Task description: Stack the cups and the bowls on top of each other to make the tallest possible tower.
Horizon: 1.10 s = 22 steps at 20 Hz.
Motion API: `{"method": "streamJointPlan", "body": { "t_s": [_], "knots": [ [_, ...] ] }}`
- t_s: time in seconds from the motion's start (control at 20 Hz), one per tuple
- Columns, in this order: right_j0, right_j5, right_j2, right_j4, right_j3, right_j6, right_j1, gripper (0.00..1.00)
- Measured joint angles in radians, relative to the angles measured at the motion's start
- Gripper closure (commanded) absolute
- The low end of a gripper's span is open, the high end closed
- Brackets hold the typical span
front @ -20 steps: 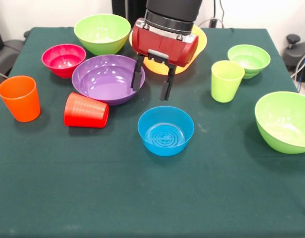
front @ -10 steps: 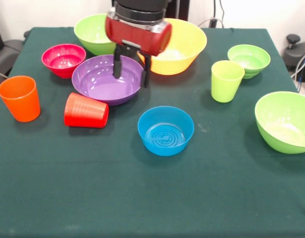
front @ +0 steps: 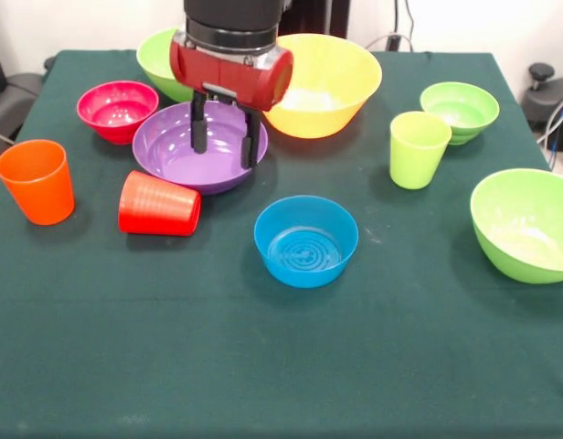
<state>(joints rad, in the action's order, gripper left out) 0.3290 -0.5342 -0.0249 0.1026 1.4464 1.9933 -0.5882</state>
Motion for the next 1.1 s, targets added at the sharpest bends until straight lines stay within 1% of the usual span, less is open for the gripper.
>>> {"method": "streamJointPlan", "body": {
  "t_s": [0.2, 0.6, 0.85, 1.1],
  "knots": [
    [0.029, 0.000, -0.038, 0.030, -0.004, 0.000, 0.015, 0.00],
    [0.096, 0.000, -0.124, 0.103, -0.023, 0.000, 0.073, 0.00],
    [0.110, 0.000, -0.153, 0.138, -0.027, 0.000, 0.092, 0.00],
    [0.110, 0.000, -0.178, 0.161, -0.027, 0.000, 0.093, 0.00]
  ]
}}
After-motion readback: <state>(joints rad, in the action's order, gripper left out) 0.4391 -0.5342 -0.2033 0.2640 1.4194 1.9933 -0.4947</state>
